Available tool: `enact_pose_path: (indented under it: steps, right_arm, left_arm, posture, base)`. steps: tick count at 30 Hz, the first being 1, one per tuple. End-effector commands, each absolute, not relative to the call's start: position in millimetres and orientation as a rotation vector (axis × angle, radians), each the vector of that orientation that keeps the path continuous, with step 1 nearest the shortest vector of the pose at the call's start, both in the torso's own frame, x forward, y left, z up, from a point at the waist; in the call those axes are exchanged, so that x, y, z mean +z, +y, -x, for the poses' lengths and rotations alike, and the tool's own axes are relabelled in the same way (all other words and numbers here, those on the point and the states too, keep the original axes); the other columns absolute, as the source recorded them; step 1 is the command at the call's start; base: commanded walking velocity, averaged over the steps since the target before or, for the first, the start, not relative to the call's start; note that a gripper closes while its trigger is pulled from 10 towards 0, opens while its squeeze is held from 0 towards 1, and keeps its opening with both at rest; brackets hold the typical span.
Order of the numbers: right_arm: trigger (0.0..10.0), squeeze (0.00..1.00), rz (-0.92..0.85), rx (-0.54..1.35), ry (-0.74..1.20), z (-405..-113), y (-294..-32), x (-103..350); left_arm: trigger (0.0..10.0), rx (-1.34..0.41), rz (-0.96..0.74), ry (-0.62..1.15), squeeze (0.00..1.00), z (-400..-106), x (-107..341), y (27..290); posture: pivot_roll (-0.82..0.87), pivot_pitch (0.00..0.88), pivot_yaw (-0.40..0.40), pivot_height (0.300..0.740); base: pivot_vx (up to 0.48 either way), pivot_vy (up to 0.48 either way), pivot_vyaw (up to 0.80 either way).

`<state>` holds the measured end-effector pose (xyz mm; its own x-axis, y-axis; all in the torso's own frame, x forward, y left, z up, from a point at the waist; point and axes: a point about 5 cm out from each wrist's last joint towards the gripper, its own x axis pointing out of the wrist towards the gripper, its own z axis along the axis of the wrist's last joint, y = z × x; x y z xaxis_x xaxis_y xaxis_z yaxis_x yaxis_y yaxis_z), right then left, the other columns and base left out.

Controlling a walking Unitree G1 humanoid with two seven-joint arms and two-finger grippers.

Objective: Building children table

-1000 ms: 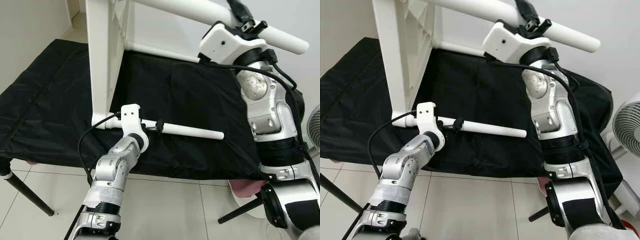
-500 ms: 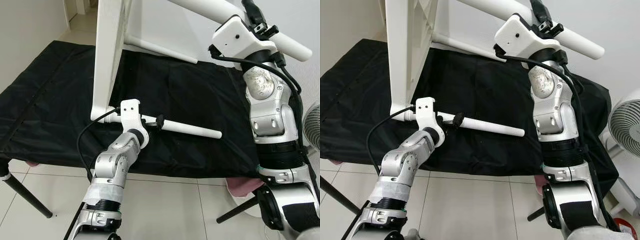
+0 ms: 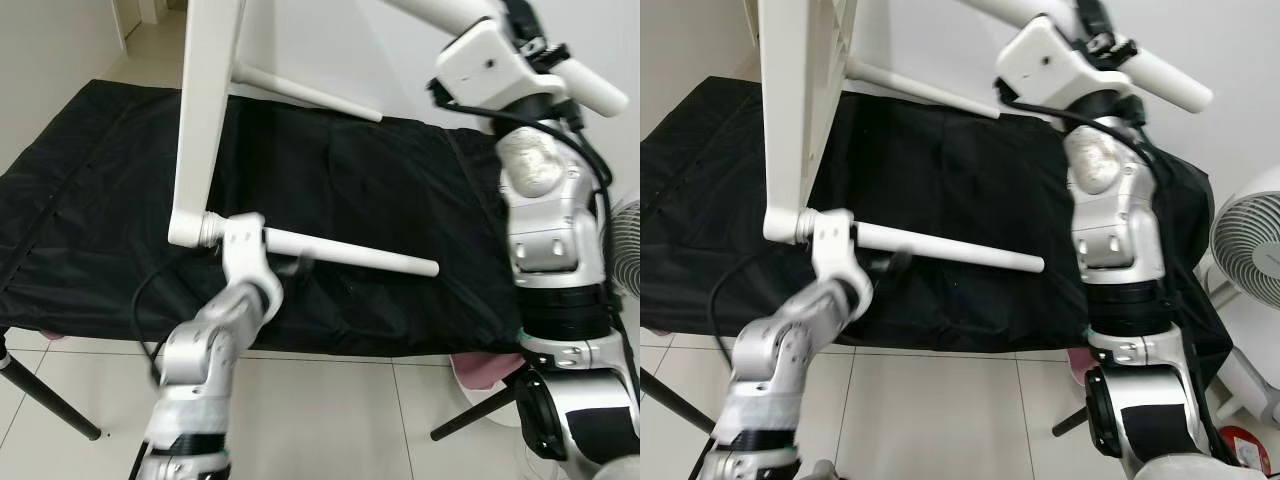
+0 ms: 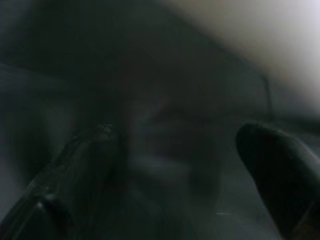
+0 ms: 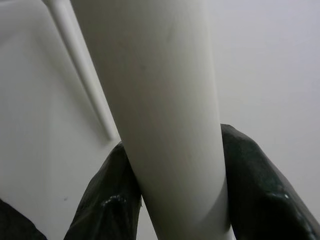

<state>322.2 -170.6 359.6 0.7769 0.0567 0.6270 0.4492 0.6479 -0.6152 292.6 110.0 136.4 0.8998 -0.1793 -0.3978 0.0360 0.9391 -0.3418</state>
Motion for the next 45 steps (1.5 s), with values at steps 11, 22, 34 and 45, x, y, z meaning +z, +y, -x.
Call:
enact_pose_path:
  steps: [11, 22, 34, 45]
  right_arm:
    - [10.0, 0.00, 0.623, -0.309, -0.738, -311, -180, 377]
    - [10.0, 0.00, 0.619, -0.302, -0.739, -314, -179, 378]
    - [10.0, 0.00, 0.600, -0.249, -0.741, -322, -169, 378]
    - [10.0, 0.00, 0.534, -0.112, -0.757, -331, -135, 377]
  left_arm:
    - [10.0, -0.060, 0.366, 0.397, 0.00, -300, 147, 104]
    - [10.0, -0.489, 0.421, 0.195, 0.00, -285, 186, 65]
    - [10.0, -0.654, 0.491, 0.013, 0.00, -270, 212, 51]
    - [10.0, -0.586, 0.532, -0.006, 0.00, -277, 219, 44]
  posture:
    - [-0.06, 0.000, -0.034, 0.740]
    - [-0.06, 0.000, -0.037, 0.740]
    - [-0.04, 0.000, -0.072, 0.740]
    - [-0.04, 0.000, -0.080, 0.740]
  base:
    - [0.000, 0.000, 0.00]
    - [0.000, 0.000, 0.00]
    - [0.000, 0.000, 0.00]
    - [0.000, 0.000, 0.00]
